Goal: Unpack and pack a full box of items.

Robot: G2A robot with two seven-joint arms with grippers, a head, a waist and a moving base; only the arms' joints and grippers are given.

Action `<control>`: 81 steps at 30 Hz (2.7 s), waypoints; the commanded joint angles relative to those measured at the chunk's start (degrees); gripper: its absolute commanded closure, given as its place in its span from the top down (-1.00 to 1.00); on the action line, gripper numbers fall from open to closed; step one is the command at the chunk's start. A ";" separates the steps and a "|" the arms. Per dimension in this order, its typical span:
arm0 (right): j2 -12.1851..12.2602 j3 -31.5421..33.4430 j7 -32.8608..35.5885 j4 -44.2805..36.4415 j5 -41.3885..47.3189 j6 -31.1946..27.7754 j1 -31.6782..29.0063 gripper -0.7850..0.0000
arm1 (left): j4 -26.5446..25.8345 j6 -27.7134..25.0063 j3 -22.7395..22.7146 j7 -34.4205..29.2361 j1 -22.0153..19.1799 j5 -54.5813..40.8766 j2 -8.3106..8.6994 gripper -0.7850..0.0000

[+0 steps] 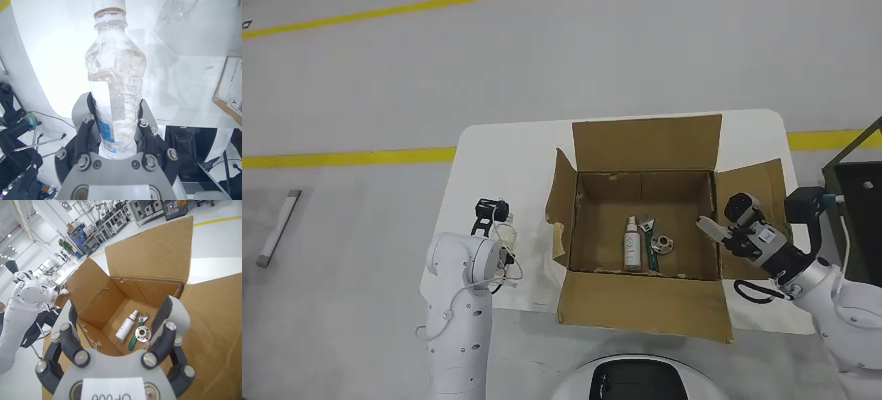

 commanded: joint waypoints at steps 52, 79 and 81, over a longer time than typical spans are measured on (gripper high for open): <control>1.04 -2.80 9.65 -3.43 -1.30 0.68 5.67 -1.00 | 7.84 -2.20 0.63 1.75 0.01 -1.79 3.26 1.00; 0.13 -16.15 11.41 0.84 -12.96 14.77 14.35 -1.00 | 6.58 3.33 1.13 3.19 -0.42 -2.39 3.54 1.00; -0.08 -18.26 11.42 0.83 -18.77 19.61 15.37 -1.00 | 6.58 3.33 1.13 3.19 -0.42 -2.39 3.54 1.00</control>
